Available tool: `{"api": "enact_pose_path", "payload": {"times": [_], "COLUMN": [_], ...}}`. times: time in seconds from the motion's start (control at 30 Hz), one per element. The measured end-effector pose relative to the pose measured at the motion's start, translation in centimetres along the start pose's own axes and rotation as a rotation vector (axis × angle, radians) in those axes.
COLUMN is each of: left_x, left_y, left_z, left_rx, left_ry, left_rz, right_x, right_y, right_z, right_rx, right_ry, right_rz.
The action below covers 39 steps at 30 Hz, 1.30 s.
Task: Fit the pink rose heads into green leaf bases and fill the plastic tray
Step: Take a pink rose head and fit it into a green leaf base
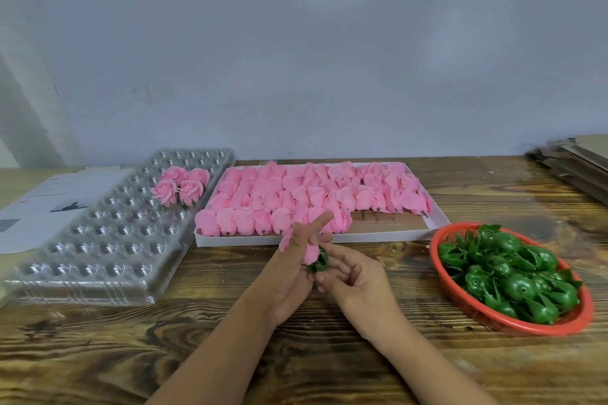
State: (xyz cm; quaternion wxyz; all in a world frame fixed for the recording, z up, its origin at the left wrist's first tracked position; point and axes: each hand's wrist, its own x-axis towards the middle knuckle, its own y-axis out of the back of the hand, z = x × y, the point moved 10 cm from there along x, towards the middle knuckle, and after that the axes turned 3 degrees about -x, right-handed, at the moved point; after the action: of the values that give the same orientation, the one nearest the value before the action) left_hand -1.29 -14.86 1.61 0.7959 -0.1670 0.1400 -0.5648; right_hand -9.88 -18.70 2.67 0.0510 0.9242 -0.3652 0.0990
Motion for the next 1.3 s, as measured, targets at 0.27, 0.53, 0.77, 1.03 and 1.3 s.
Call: {"api": "enact_pose_path", "payload": {"times": [0.27, 0.53, 0.77, 1.03, 1.3], "left_x": [-0.1, -0.2, -0.1, 0.0, 0.0], "left_y": [-0.1, 0.0, 0.0, -0.1, -0.2], "left_z": [0.4, 0.8, 1.0, 1.0, 0.3], "left_rx": [0.003, 0.058, 0.118, 0.157, 0.052], "left_ry": [-0.031, -0.051, -0.075, -0.113, -0.054], "left_rz": [-0.062, -0.018, -0.002, -0.007, -0.036], "right_x": [-0.3, -0.3, -0.3, -0.4, -0.2], "right_y": [0.0, 0.1, 0.5, 0.7, 0.3], "right_z": [-1.0, -1.4, -1.2, -1.2, -0.5], "right_rx": [-0.216, -0.214, -0.252, -0.229, -0.148], "right_ry": [0.065, 0.065, 0.091, 0.101, 0.015], "right_rz": [-0.001, 0.006, 0.045, 0.054, 0.001]}}
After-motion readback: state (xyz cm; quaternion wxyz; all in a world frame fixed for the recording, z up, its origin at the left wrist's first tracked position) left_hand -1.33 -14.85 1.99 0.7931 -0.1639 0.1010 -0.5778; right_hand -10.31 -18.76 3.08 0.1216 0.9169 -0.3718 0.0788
